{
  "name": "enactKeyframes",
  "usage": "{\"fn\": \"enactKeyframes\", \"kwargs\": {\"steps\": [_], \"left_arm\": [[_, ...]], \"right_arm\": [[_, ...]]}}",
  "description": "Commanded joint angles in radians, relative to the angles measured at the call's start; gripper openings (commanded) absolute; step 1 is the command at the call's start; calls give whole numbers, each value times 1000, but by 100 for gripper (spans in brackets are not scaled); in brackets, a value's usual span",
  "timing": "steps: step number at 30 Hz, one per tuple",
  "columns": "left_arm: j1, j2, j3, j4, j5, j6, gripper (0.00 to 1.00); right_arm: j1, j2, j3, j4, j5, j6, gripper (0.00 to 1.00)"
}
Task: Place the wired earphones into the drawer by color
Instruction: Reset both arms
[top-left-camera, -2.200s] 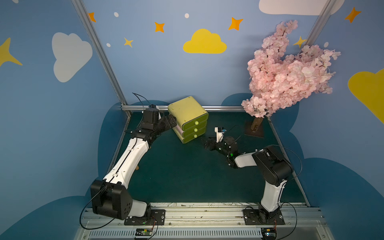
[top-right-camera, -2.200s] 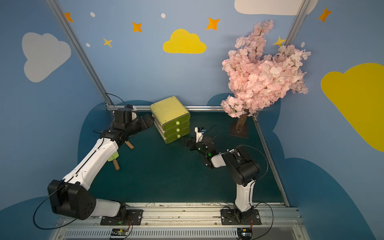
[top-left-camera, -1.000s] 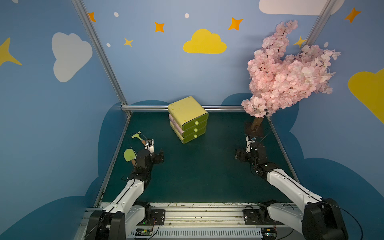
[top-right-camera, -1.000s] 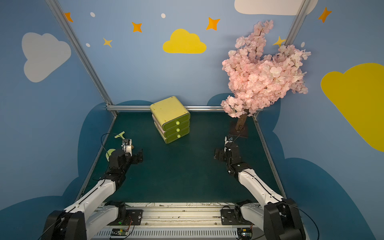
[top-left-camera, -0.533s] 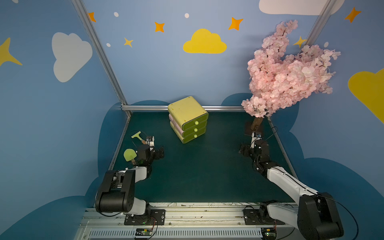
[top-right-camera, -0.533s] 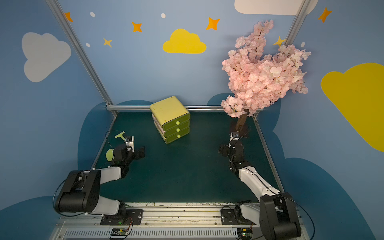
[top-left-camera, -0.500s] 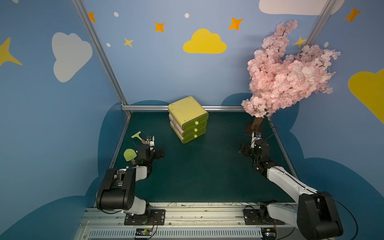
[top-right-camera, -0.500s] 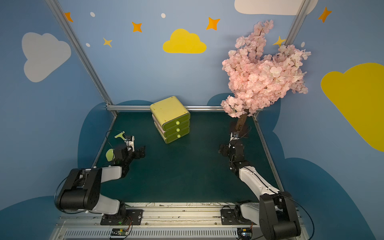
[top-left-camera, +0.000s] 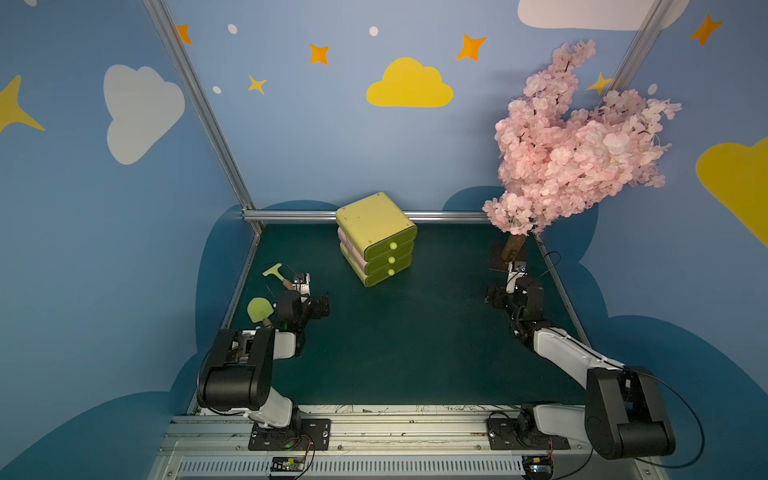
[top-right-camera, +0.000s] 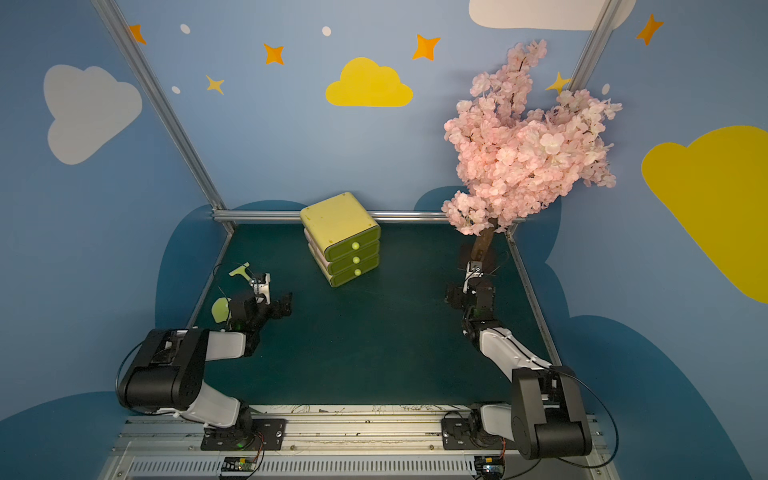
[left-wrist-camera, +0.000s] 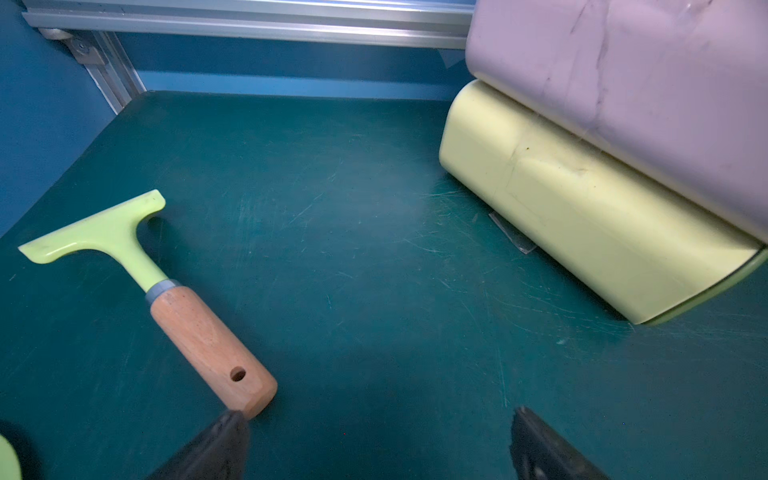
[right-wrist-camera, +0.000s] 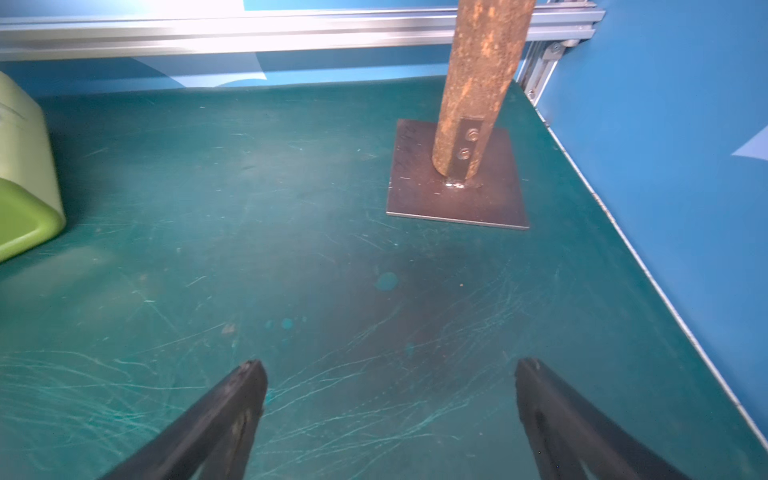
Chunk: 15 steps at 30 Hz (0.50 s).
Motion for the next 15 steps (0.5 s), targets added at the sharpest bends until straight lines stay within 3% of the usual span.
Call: {"fn": "enactKeyframes", "kwargs": {"steps": [1, 15], "left_arm": [[3, -14, 7, 28, 13, 6, 100], [4, -13, 7, 28, 13, 6, 100]], "right_arm": [[-10, -36, -7, 2, -23, -58, 98], [-34, 177, -156, 420, 30, -46, 98]]}}
